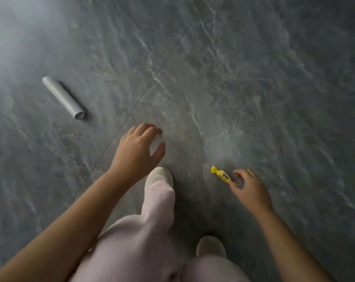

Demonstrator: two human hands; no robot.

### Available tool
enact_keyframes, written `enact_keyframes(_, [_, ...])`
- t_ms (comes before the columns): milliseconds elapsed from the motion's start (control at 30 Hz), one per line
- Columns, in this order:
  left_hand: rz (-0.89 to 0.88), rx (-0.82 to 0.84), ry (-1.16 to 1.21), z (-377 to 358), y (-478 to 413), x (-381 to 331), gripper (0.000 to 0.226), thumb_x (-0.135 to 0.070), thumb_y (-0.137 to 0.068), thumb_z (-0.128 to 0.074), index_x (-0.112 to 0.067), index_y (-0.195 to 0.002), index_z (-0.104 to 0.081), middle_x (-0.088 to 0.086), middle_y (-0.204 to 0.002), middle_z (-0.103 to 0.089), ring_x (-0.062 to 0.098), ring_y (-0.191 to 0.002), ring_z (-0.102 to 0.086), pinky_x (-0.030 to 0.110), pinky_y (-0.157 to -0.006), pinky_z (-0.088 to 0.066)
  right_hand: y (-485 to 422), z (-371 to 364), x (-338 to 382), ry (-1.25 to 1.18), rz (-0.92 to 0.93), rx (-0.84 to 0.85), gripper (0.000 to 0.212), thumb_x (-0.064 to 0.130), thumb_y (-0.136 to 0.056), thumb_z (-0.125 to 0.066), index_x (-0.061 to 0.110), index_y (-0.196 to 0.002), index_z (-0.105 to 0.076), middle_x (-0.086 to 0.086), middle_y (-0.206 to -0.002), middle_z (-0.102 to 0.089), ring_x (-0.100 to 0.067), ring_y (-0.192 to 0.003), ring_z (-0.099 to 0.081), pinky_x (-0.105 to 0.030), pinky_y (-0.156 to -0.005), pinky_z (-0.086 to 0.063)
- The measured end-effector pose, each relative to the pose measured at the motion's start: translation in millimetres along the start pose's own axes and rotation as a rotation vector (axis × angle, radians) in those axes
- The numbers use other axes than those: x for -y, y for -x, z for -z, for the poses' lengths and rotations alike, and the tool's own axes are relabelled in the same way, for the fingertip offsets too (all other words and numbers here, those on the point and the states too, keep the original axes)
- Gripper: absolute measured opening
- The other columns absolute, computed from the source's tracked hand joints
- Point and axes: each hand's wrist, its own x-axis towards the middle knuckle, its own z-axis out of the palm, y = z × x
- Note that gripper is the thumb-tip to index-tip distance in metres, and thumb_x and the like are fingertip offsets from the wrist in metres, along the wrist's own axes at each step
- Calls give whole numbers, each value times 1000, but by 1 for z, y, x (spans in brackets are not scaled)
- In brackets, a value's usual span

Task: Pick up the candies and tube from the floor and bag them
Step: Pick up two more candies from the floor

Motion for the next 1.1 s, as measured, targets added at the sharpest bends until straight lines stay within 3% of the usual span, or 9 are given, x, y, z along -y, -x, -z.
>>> enact_keyframes(167, [-121, 55, -53, -53, -24, 29, 42, -39, -80, -43, -9, -100, -63, 10, -101, -64, 34, -88, -60, 47, -77, -50, -39, -47, -33, 44, -11, 28, 30, 25, -73, -69, 12, -98, -61, -9, -98, -61, -30, -92, -57, -36, -69, -45])
enact_keyframes(367, [-132, 52, -84, -96, -32, 46, 43, -39, -80, -42, -8, -101, -63, 11, -100, -65, 34, -88, -61, 45, -78, -48, -54, -82, -53, 196, 62, 68, 36, 30, -71, -71, 13, -99, -58, -8, -99, -56, -28, -96, -53, -33, -72, -42])
enact_keyframes(600, [-107, 64, -58, -114, -20, 51, 43, -38, -81, -42, -8, -101, -64, 10, -100, -65, 32, -90, -61, 41, -76, -48, -57, -85, -53, 160, 104, 14, 17, 17, -73, -66, 10, -85, -56, -9, -90, -58, -28, -86, -54, -30, -63, -33])
enact_keyframes(900, [85, -83, -10, -129, -10, 101, 39, -34, -75, -45, -6, -93, -64, 12, -93, -66, 36, -83, -61, 41, -70, -50, -99, -50, 23, 89, 337, 17, 16, 16, -73, -67, 14, -84, -56, 6, -82, -49, -19, -76, -51, -31, -60, -36])
enact_keyframes(1100, [243, -125, 16, -148, -15, 141, 45, -38, -73, -47, -4, -97, -64, 15, -96, -65, 37, -81, -60, 41, -68, -49, -123, -40, 76, 77, 477, 86, 15, 15, -72, -67, 15, -83, -56, 2, -81, -53, -18, -72, -52, -38, -63, -43])
